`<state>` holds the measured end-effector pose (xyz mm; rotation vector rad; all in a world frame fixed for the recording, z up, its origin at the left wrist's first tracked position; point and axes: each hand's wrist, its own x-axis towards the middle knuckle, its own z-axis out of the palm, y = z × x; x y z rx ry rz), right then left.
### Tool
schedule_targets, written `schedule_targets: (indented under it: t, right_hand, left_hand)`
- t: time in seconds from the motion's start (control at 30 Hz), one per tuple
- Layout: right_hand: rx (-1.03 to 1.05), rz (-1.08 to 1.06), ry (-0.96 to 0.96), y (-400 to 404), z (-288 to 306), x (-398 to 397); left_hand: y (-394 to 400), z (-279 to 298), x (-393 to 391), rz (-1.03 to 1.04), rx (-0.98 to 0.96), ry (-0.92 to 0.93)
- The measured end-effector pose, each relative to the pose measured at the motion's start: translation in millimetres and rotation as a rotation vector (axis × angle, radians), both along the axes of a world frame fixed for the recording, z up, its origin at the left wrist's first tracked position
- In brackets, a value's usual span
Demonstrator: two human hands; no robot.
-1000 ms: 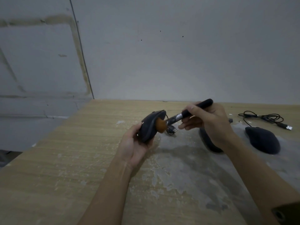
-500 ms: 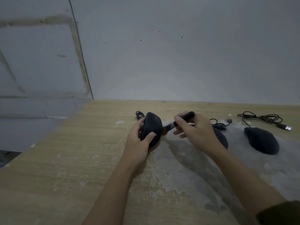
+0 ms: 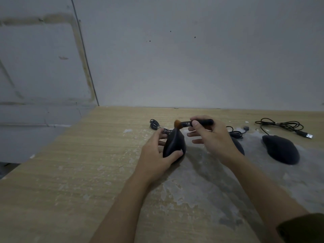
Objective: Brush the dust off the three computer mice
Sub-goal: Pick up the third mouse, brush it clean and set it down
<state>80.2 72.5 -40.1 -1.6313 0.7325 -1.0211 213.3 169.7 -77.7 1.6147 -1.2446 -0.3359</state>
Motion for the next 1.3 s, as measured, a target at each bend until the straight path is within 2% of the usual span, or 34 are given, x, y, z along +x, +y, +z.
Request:
schedule_targets:
  t: [0.1, 0.17, 0.23, 0.3, 0.37, 0.47, 0.67, 0.87, 1.13, 1.3]
  right_hand:
    - [-0.039, -0.027, -0.023, -1, 4, -3]
    - [-0.095, -0.030, -0.104, 1, 10, -6]
    - [-0.128, 0.054, -0.145, 4, 17, -10]
    - [-0.175, 0.128, -0.046, 6, 21, -10]
    - [-0.289, 0.059, 0.074, 6, 21, -6]
    - [-0.407, -0.138, 0.072, 4, 19, -5]
    - [-0.335, -0.217, 0.006, 2, 24, -11]
    - [-0.312, -0.188, -0.014, 2, 26, -13]
    - [-0.271, -0.171, -0.024, -3, 22, -16]
    - [-0.234, -0.179, -0.036, -8, 20, -19]
  left_hand:
    - [1, 3, -2, 0.064, -0.021, -0.036]
    - [2, 4, -4, 0.075, -0.010, -0.015]
    - [1, 3, -5, 0.084, -0.012, -0.022]
    - [0, 2, -5, 0.101, -0.023, -0.047]
    - [-1, 1, -5, 0.127, -0.027, -0.038]
    - [0, 2, -6, 0.156, -0.016, -0.016]
    - [-5, -5, -2, 0.258, 0.115, -0.280]
    - [-1, -5, 0, 0.197, 0.243, -0.442]
    - [-10, -3, -8, 0.348, 0.273, -0.446]
    - [-25, -2, -9, 0.370, 0.306, -0.450]
